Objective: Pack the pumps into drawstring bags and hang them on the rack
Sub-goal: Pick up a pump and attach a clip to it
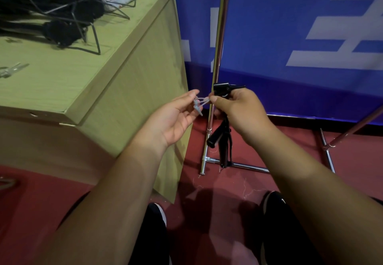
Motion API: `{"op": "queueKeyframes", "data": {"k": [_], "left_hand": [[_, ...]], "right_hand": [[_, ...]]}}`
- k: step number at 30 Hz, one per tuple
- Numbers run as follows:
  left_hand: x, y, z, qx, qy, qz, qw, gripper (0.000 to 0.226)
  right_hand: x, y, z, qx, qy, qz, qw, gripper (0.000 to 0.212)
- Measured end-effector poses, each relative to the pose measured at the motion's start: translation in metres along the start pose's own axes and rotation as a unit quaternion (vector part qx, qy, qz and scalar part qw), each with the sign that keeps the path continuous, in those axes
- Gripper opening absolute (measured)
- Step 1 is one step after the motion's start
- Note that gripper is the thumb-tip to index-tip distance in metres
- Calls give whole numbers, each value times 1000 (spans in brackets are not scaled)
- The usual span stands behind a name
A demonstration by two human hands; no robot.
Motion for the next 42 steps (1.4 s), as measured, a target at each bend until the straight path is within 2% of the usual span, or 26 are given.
{"op": "queueKeyframes", "data": {"k": [2,3,5,6,7,9,11,13,16,18,21,22,23,25,27,28,30,33,34,35,37,39,42], "left_hand": [[5,-4,4,-24,14,21,999,35],[9,-5,5,-33,4,39,999,31],[17,1,-3,-32,-103,67,992,21],[23,5,-11,-14,-196,72,978,26],[30,9,-19,10,-291,59,955,34],[45,10,-29,62,-457,-38,887,33],[55,9,-32,45,-563,-137,814,27],[57,6,-29,-3,-595,-189,781,34],[54,-1,-24,-21,-572,-172,802,32],[46,-5,-21,-30,-559,-160,813,34],[30,-3,-23,-23,-526,-187,829,31],[24,-1,-24,-28,-507,-190,840,27],[18,-1,-25,-36,-489,-188,851,28],[6,3,-26,-45,-459,-179,869,34],[-3,8,-30,-39,-414,-158,896,33],[-7,10,-32,-34,-382,-147,912,32],[-14,19,-39,-23,-297,-130,946,31],[-15,20,-37,-23,-60,-81,995,53],[-13,16,-32,-30,-1,-62,998,56],[-8,12,-26,-49,7,-41,998,55],[8,8,-11,-104,-114,18,988,47],[31,9,1,-125,-247,122,953,41],[61,11,15,-104,-309,286,901,49]], "right_hand": [[2,1,3,-8,-3,0,1000,15],[4,0,4,-14,-8,0,1000,15],[7,-1,6,-25,-25,-1,999,17],[7,-2,7,-31,-39,-1,999,18],[9,-2,8,-38,-56,0,998,18],[11,-2,10,-56,-78,-2,995,18],[14,2,10,-62,-98,-4,993,19],[17,5,10,-60,-102,0,993,19],[18,2,12,-74,48,25,996,26],[16,1,17,-94,146,25,984,26],[8,2,29,-123,171,-13,977,13],[2,1,29,-95,193,-40,976,6],[-6,1,25,-44,226,-71,971,10],[-27,6,10,91,301,-142,939,16],[-45,16,-6,177,347,-168,906,49],[-54,15,-12,182,346,-153,908,59],[-59,12,-17,149,324,-105,929,52],[-49,5,-12,93,271,-62,956,46],[-44,3,-10,81,252,-55,963,46],[-40,2,-9,68,236,-46,968,45],[-29,2,-7,46,212,-31,976,40],[-22,1,-5,21,178,-13,984,29],[-6,4,-2,-7,129,16,991,22]]}}
Point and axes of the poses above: each hand's wrist, its own y-axis away from the middle knuckle, its own z-axis out of the back of the hand, x = y × z, the point moved 4 cm from there along -y, towards the middle knuckle, and after that the axes turned 4 degrees about y, right-handed, at the moved point
